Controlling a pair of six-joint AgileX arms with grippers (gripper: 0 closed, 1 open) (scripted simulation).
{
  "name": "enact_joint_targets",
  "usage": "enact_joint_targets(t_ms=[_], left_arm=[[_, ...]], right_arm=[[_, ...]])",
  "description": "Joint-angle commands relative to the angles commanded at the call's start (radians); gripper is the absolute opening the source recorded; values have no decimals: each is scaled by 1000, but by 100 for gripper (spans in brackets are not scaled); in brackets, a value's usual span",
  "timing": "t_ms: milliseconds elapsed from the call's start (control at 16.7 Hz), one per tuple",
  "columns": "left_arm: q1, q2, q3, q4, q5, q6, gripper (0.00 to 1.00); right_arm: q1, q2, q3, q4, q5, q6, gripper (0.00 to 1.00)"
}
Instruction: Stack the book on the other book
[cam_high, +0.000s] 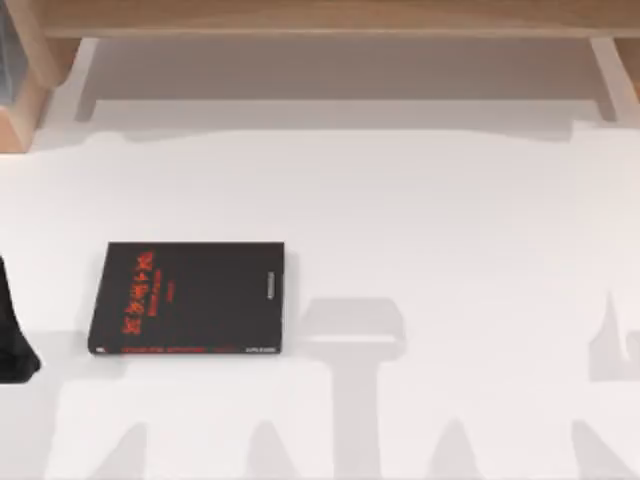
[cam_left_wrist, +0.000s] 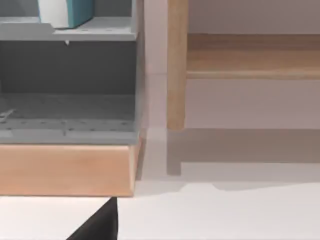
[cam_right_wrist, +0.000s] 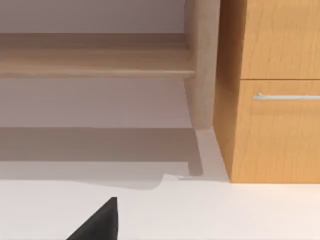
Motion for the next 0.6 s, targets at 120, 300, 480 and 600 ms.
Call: enact_joint_targets(t_ms=[120,300,480,600], left_arm=[[0,0,0,0,0,0,100],[15,62,58,25,16,0,100],[50,221,187,82,52,0,100],[80,380,303,132,84,0,100]], right_arm=[[0,0,0,0,0,0,100],[0,0,0,0,0,0,100],[0,0,0,0,0,0,100],[0,0,0,0,0,0,100]])
